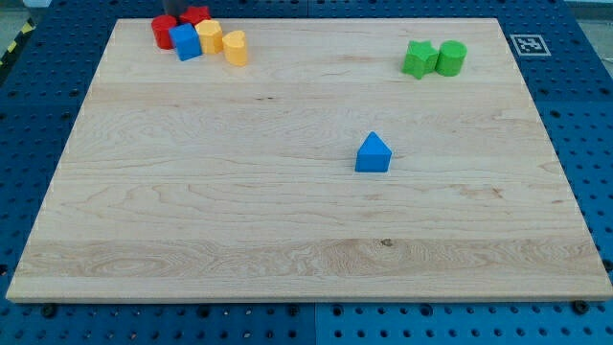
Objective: Slide the red circle to the left of the red star
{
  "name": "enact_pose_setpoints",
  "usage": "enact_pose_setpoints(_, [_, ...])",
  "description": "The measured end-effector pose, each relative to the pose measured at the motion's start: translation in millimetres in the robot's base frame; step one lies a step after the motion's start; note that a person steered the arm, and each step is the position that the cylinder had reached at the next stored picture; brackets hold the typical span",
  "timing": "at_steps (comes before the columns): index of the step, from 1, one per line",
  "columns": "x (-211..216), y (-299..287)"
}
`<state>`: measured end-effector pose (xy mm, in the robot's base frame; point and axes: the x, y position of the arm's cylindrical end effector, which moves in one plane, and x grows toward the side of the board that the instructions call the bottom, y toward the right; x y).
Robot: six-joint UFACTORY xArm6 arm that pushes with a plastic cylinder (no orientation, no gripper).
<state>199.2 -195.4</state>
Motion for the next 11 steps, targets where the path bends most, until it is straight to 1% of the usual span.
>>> enact_pose_setpoints(1, [8.0,20.4])
enact_pose_setpoints(2, [6.0,26.9])
enact_pose_setpoints(3, [-7.5,13.3])
enact_pose_setpoints(4, [-7.0,-0.3])
enact_pose_setpoints(5, [-7.1,-36.8])
enact_pose_setpoints(6, [6.1,-66.8])
enact_pose_setpoints(7, [29.0,-64.7])
enact_pose_setpoints(11, [26.3,1.0])
